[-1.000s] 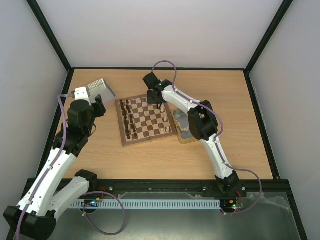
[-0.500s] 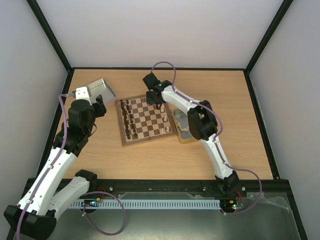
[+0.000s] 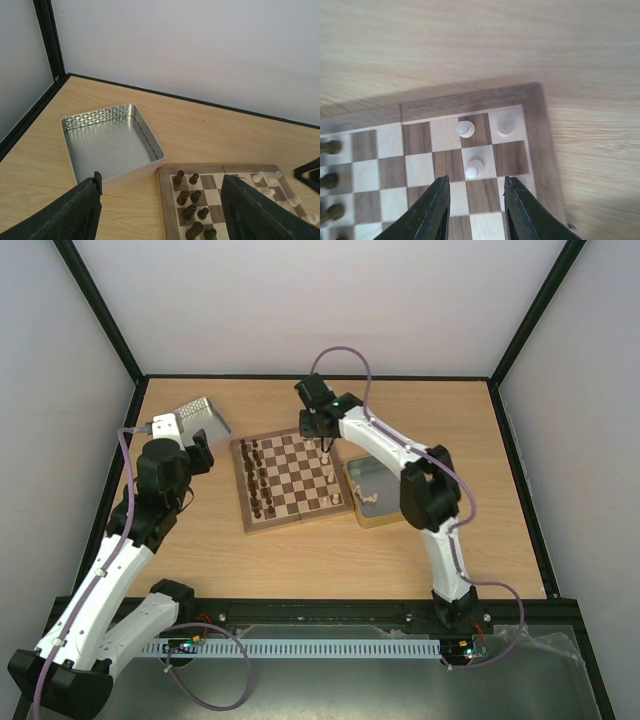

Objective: Set up the chess pieces on the board
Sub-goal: Pick up the chess piece from the storage box, then place the chess piece on the chessboard, then pick up the chess piece from the storage box.

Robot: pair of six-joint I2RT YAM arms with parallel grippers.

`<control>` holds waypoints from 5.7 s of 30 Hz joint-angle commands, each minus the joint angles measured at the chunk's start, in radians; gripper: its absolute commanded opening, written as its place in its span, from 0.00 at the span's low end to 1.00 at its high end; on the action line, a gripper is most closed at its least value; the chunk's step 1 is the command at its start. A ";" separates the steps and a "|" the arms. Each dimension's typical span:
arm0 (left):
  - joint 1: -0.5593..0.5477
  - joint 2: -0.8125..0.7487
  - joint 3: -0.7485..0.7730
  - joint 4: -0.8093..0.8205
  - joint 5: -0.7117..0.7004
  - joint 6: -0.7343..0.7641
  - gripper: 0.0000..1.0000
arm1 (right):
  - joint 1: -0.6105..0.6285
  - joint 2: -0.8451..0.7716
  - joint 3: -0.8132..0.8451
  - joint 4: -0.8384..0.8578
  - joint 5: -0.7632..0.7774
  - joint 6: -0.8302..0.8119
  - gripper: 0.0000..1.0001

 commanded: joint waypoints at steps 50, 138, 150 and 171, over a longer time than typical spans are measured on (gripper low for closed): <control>0.010 0.026 -0.005 0.026 0.035 0.013 0.68 | -0.108 -0.571 -1.032 0.231 0.078 0.207 0.02; 0.015 0.021 -0.010 0.026 0.024 0.013 0.69 | 0.080 0.017 -0.124 0.076 0.198 0.106 0.20; 0.015 0.019 -0.010 0.026 0.025 0.013 0.69 | 0.081 -0.153 -0.177 0.081 0.201 0.085 0.26; 0.017 0.025 -0.008 0.033 0.046 0.010 0.69 | -0.098 -0.894 -1.088 0.271 0.234 0.216 0.48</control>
